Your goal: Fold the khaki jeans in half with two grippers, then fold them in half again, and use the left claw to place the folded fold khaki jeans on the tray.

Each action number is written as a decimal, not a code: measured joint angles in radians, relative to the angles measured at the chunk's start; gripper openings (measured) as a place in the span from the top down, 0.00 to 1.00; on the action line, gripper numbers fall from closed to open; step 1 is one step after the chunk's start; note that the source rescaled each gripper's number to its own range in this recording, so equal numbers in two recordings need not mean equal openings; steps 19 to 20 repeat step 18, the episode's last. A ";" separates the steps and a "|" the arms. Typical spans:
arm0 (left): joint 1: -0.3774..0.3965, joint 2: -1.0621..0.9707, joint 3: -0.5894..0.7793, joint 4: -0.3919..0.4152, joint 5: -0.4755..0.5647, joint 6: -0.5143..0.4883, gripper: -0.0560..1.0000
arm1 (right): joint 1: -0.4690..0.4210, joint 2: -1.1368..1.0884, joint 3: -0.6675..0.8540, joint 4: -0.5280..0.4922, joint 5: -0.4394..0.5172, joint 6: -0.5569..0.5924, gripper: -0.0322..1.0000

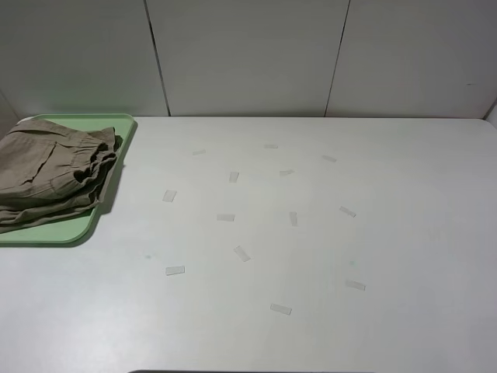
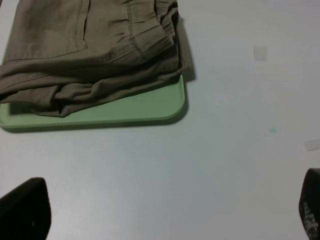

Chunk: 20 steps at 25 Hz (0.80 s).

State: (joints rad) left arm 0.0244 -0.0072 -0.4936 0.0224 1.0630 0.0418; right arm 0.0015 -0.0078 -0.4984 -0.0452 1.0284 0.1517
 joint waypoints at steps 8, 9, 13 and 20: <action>0.000 0.000 0.000 0.000 0.000 0.000 0.00 | 0.000 0.000 0.000 0.000 0.000 0.000 0.00; 0.000 0.000 0.000 0.000 0.000 0.000 0.00 | 0.000 0.000 0.000 0.000 0.000 0.000 0.00; 0.000 0.000 0.000 0.000 0.000 0.000 0.00 | 0.000 0.000 0.000 0.000 0.000 0.000 0.00; 0.000 0.000 0.000 0.000 0.000 0.000 0.00 | 0.000 0.000 0.000 0.000 0.000 0.000 0.00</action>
